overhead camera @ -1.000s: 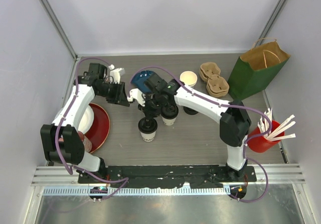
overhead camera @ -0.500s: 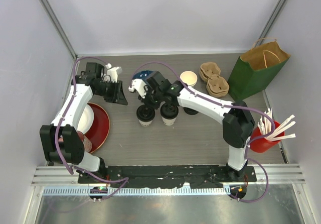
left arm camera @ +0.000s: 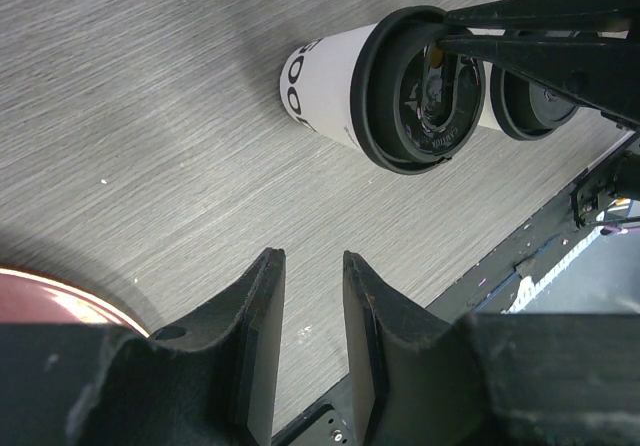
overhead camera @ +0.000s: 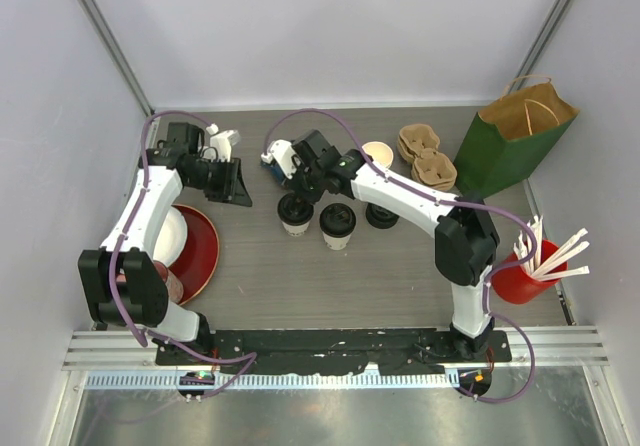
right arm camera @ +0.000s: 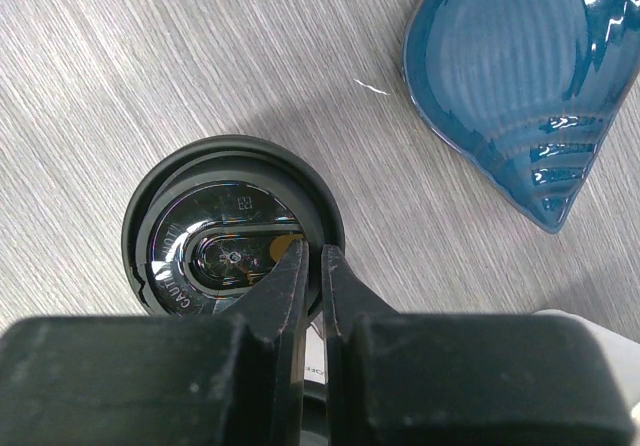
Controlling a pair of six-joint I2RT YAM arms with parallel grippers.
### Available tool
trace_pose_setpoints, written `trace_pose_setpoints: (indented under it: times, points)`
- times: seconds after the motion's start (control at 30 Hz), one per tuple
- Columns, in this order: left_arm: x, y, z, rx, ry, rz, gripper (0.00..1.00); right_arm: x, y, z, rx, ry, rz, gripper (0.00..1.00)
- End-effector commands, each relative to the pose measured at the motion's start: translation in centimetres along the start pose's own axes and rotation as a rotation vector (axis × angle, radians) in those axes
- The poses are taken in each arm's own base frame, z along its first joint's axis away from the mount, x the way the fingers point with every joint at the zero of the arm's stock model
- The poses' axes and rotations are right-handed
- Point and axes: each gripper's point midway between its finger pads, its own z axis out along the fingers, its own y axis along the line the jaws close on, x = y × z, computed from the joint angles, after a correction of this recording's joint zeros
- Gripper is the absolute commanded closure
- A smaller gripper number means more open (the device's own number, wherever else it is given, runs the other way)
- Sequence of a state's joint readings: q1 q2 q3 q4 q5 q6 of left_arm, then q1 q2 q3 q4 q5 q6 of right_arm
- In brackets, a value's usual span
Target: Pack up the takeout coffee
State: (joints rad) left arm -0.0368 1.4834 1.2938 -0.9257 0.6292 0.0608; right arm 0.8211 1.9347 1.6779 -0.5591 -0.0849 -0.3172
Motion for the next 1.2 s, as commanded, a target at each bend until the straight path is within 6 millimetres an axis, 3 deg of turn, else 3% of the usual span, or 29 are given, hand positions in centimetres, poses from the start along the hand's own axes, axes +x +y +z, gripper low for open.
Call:
trace_pose_setpoints:
  times: [0.0, 0.43, 0.57, 0.8, 1.03, 1.13, 1.17]
  points:
    - [-1.1, -0.2, -0.6, 0.006, -0.029, 0.027, 0.67, -2.1, -0.7, -0.7, 0.035, -0.045, 0.009, 0.99]
    - [-1.1, -0.2, -0.8, 0.004, -0.031, 0.029, 0.66, -2.8, -2.0, 0.5, 0.082, -0.005, 0.04, 0.96]
    - [-1.2, -0.1, -0.9, 0.003, -0.036, 0.028, 0.66, -3.0, -1.7, 0.4, 0.069, -0.011, 0.045, 0.77]
    - [-1.5, -0.3, -1.2, 0.004, -0.045, 0.033, 0.66, -4.7, -1.1, -1.1, 0.033, -0.067, 0.061, 0.57]
    - [-1.7, -0.5, -1.6, 0.0, -0.059, 0.042, 0.66, -8.1, -2.6, -5.4, 0.112, -0.175, 0.077, 0.43]
    - [-1.7, -0.5, -1.9, -0.01, -0.066, 0.053, 0.65, -9.3, -5.5, -9.7, 0.218, -0.236, 0.114, 0.38]
    - [-1.7, -0.5, -1.9, -0.013, -0.067, 0.053, 0.64, -9.9, -6.7, -12.5, 0.264, -0.276, 0.144, 0.36]
